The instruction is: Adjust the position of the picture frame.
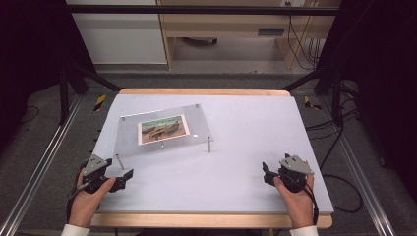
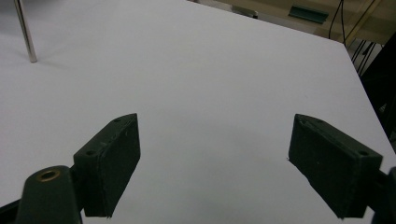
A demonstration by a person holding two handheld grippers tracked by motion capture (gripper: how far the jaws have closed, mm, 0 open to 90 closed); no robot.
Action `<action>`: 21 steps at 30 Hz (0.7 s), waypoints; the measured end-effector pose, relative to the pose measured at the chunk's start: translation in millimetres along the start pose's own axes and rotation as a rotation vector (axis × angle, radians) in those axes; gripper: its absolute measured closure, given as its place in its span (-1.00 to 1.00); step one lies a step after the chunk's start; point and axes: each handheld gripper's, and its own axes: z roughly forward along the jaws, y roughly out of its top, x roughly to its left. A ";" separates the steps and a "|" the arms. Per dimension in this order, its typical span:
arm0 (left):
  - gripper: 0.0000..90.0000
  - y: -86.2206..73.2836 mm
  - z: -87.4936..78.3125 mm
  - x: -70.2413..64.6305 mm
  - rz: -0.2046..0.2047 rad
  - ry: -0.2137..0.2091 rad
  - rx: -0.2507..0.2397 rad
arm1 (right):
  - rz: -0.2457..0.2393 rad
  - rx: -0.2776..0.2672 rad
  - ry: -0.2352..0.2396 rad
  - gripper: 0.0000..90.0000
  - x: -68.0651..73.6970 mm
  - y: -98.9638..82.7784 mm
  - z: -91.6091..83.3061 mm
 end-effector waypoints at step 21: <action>0.18 4.4 17.2 2.8 -0.123 0.101 -0.030 | -0.013 0.010 0.037 -0.55 9.5 -0.3 5.3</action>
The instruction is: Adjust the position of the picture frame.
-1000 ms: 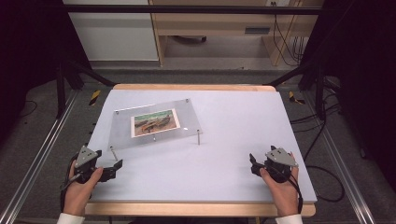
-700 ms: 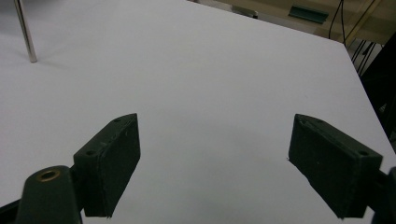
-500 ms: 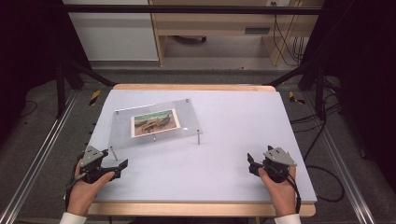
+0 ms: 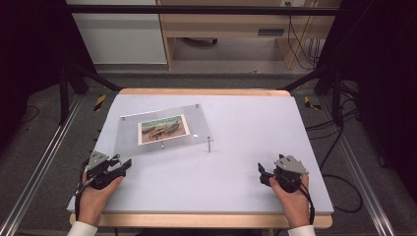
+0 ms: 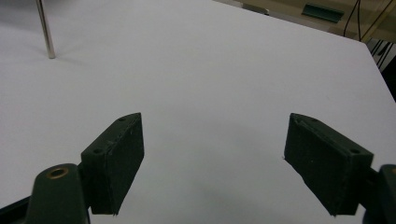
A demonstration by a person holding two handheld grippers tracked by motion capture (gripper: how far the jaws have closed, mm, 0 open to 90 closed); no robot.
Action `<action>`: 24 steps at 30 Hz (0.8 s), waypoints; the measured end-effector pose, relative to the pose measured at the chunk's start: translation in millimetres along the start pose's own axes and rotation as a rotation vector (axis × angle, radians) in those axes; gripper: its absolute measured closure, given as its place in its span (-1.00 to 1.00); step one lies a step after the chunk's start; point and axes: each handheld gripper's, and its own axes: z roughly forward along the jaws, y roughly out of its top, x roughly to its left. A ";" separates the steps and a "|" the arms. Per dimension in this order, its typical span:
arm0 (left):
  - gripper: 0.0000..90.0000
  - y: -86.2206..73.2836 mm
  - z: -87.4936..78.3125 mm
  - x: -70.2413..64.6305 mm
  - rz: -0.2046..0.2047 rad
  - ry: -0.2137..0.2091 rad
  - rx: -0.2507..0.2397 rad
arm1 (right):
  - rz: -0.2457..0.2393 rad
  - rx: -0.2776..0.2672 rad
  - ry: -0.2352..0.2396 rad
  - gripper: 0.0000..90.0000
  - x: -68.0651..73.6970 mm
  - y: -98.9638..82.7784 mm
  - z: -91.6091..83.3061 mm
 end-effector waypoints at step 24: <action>0.87 9.5 -3.9 12.6 -0.062 -0.062 -0.042 | -0.030 -0.039 0.092 -0.58 27.1 15.4 3.1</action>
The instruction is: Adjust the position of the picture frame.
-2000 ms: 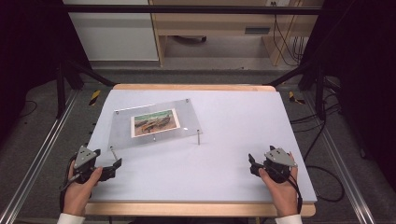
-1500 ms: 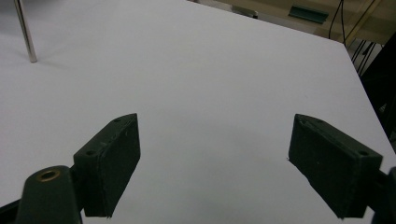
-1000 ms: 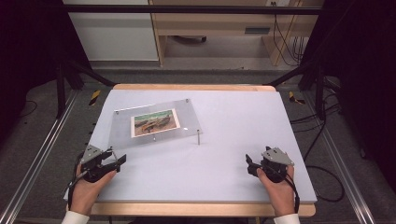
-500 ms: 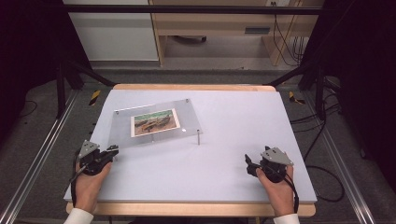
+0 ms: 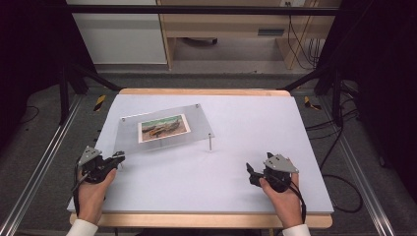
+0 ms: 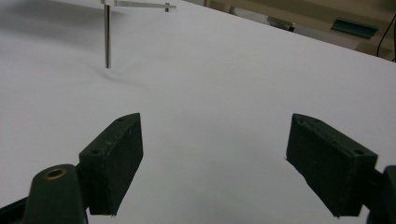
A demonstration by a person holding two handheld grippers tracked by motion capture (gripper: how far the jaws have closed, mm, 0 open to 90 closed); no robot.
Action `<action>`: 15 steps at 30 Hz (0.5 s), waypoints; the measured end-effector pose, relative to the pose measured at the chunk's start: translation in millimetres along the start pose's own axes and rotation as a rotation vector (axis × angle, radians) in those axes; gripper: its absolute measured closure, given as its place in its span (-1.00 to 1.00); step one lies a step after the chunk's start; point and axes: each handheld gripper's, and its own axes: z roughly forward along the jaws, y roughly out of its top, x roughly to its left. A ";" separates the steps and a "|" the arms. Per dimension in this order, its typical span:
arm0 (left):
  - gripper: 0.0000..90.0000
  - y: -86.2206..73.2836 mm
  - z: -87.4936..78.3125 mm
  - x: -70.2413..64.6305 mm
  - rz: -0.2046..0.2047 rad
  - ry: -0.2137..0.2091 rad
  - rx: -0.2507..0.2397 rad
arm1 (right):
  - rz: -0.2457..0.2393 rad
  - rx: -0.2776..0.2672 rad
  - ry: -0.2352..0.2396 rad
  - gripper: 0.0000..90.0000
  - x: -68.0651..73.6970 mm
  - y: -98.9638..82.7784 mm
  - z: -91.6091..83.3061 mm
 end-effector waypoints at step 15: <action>0.86 1.9 -0.8 -0.3 -0.016 -0.014 0.019 | 0.020 0.054 0.061 -0.50 14.0 23.1 14.5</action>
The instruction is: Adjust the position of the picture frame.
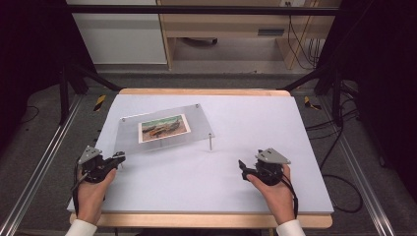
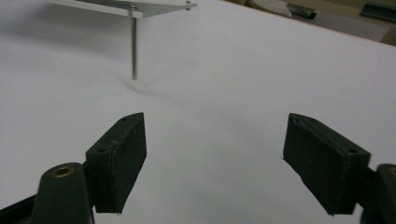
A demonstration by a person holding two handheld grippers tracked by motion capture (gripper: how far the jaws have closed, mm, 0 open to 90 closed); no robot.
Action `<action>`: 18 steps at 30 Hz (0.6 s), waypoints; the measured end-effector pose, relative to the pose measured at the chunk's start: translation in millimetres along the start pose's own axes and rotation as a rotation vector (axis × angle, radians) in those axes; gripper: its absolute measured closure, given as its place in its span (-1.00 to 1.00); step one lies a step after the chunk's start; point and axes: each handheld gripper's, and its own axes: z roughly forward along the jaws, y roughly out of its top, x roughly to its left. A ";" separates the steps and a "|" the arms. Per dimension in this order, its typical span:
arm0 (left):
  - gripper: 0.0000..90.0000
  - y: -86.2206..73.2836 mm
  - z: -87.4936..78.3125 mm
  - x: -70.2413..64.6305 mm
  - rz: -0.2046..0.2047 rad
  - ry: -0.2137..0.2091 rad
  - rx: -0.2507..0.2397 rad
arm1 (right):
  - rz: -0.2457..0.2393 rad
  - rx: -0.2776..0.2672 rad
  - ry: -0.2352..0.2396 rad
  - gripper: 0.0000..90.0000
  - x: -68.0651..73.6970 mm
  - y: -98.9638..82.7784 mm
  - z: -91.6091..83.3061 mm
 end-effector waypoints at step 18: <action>0.86 5.7 -3.2 0.3 -0.033 -0.034 -0.006 | 0.047 0.009 0.170 0.05 39.2 39.8 81.0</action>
